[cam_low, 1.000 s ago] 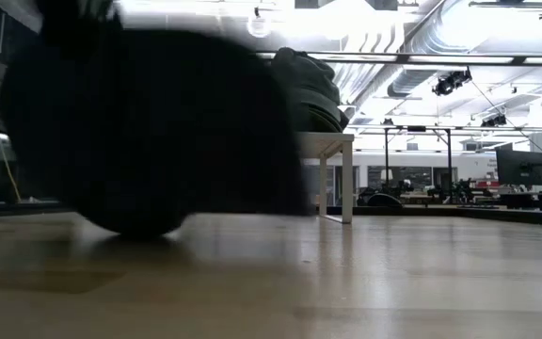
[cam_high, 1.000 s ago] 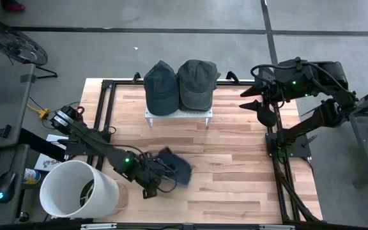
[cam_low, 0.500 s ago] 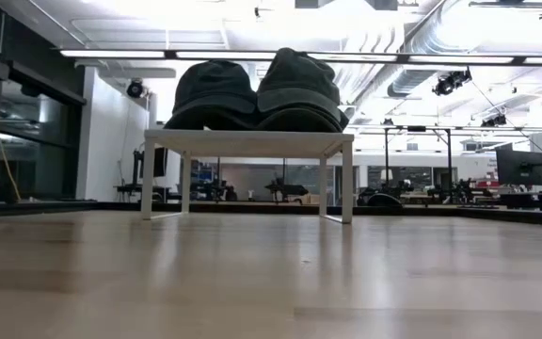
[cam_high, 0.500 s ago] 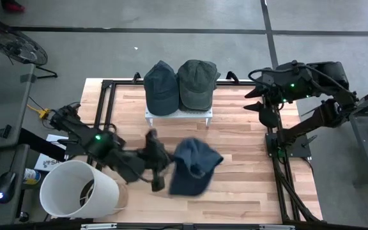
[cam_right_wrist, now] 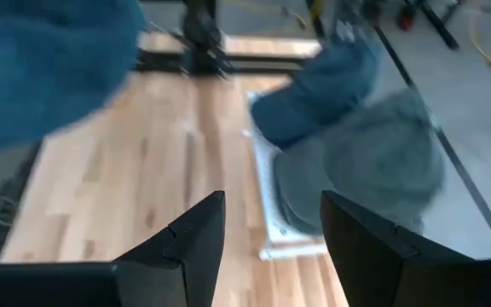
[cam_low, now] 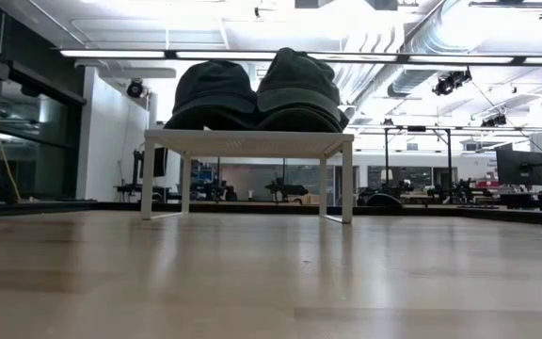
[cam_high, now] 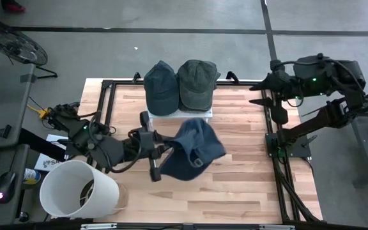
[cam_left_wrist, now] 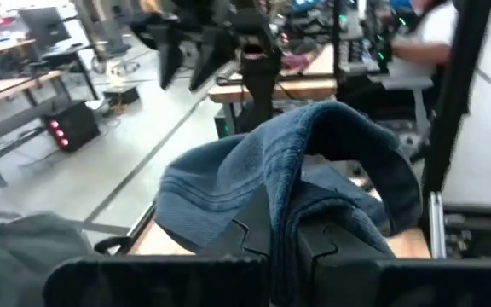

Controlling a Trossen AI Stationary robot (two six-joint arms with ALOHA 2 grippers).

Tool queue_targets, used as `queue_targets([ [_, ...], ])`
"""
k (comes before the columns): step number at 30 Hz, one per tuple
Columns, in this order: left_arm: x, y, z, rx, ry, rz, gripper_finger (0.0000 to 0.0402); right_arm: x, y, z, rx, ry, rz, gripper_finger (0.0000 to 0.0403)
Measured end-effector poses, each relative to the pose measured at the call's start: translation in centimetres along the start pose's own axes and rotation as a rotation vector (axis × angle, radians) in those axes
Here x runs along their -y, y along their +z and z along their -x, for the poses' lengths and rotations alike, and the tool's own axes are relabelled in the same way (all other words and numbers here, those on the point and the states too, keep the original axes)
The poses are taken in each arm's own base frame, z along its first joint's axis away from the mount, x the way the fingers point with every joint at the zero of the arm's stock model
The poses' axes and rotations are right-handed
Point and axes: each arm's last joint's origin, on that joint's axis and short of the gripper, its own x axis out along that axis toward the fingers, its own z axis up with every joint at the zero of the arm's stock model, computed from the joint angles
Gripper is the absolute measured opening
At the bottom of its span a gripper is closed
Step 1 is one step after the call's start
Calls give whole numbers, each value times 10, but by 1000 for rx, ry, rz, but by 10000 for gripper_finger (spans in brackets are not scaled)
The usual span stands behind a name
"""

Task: Pick & Place hat
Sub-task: Stack the blue cap on top of the other blue cap on the shelf

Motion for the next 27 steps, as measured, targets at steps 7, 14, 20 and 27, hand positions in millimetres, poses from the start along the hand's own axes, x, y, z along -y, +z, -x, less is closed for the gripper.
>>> queue_targets([
  [7, 1, -1, 0, -5, -41, -35, 0, -7, 19, -13, 120, 176, 32, 186],
  [14, 2, 0, 0, 0, -66, -19, 0, -16, 32, -51, 113, 344, 212, 186],
  [20, 2, 1, 0, 3, -63, 41, 0, -18, 34, -65, 116, 330, 447, 184],
  [27, 2, 3, 0, 21, -64, 125, 0, -18, 37, -67, 203, 303, 816, 171],
])
